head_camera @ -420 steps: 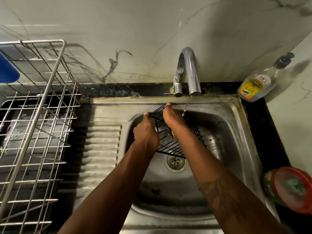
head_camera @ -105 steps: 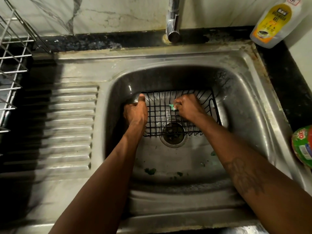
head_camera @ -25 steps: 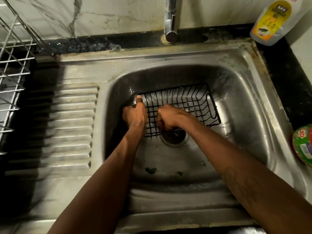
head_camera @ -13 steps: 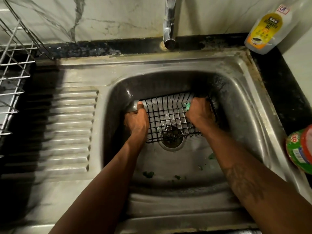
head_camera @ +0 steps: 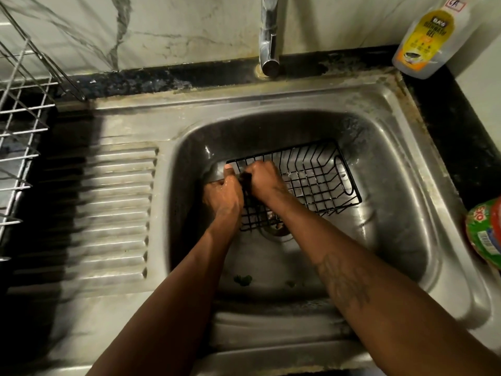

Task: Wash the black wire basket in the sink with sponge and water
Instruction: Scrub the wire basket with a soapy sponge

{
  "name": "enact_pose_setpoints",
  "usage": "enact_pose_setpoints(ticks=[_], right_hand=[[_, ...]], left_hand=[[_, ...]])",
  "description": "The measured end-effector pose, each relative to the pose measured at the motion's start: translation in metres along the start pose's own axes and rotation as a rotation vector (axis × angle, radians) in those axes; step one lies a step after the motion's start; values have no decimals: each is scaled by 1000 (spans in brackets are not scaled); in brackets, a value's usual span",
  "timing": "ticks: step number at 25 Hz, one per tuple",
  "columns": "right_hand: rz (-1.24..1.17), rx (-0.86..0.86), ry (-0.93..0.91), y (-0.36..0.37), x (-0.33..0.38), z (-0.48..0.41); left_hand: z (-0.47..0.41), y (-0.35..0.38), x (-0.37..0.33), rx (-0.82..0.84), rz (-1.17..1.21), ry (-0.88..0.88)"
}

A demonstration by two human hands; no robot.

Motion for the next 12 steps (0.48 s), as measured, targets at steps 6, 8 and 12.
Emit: enact_pose_setpoints(ticks=[6,8,12], right_hand=[[395,-176,258,-73,-101,15],[512,-171,300,-84,-110,18],[442,-138,340,-76,-102,21]], left_hand=[[-5,9,9,66,51,-19],[-9,15,16,92,60,-17],[-22,25,35,77,28,-14]])
Point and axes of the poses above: each hand's wrist, its own z-axis away from the middle knuckle, its own y-axis out of the palm, x = y × z, the point moved 7 cm from there along -z, towards the middle knuckle, and after that the axes turned 12 degrees about -x, right-handed, at the moved point
